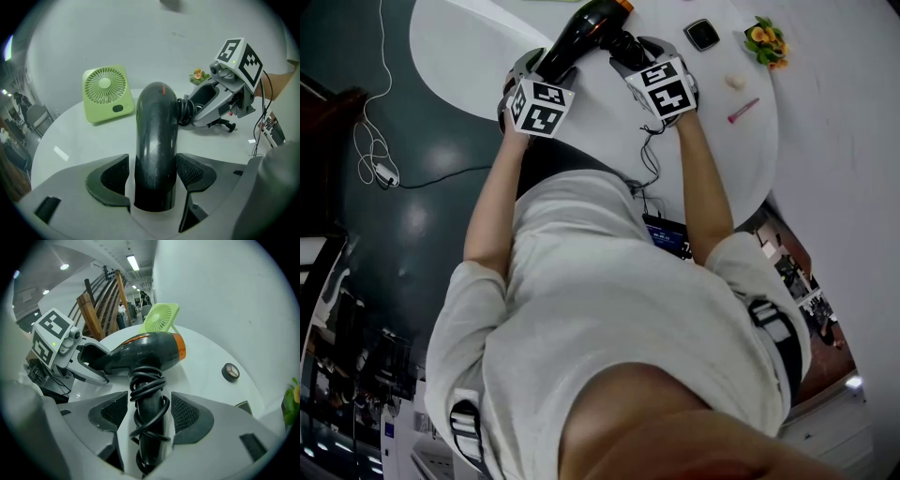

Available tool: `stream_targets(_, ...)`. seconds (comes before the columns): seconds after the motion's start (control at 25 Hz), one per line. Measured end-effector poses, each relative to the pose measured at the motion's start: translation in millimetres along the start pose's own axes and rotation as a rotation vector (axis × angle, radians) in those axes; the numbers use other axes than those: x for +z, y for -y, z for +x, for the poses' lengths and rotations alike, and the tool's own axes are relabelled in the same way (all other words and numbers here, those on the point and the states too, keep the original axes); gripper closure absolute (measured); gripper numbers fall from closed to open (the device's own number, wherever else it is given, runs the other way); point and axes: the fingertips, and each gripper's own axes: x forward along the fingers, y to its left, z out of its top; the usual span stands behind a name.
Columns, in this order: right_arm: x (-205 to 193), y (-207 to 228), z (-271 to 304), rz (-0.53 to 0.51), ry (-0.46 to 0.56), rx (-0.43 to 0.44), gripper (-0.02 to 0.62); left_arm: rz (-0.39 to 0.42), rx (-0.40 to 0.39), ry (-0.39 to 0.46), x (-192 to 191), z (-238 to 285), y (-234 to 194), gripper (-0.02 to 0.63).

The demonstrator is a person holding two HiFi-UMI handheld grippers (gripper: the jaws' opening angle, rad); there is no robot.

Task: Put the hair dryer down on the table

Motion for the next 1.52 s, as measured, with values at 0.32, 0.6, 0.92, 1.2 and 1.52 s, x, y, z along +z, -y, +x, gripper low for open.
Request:
stream_targets(0.32, -9.7, 1.1, -10.0, 0.036, -0.006, -0.048, 0.311, -0.007, -0.022, 0.017, -6.5, -7.2, -0.1, 0.277)
stream_targets(0.6, -21.0, -4.4, -21.4, 0.066, -0.015, -0.091, 0.316, -0.001, -0.034, 0.012, -20.3, -19.9, -0.2, 0.278)
stream_targets(0.92, -29.2, -5.7, -36.9, 0.133, 0.018, -0.182, 0.324, -0.006, -0.049, 0.015, -36.7, -36.7, -7.0, 0.278)
stream_targets(1.2, -48.3, -12.5, -49.8, 0.191, 0.017, -0.234, 0.334, -0.012, -0.063, 0.031, -42.7, -45.8, -10.2, 0.278)
stream_targets(1.52, -51.9, -31.3, -68.2, 0.32, 0.095, -0.289, 0.441, -0.033, -0.069, 0.083, -39.7, -68.3, -3.6, 0.398)
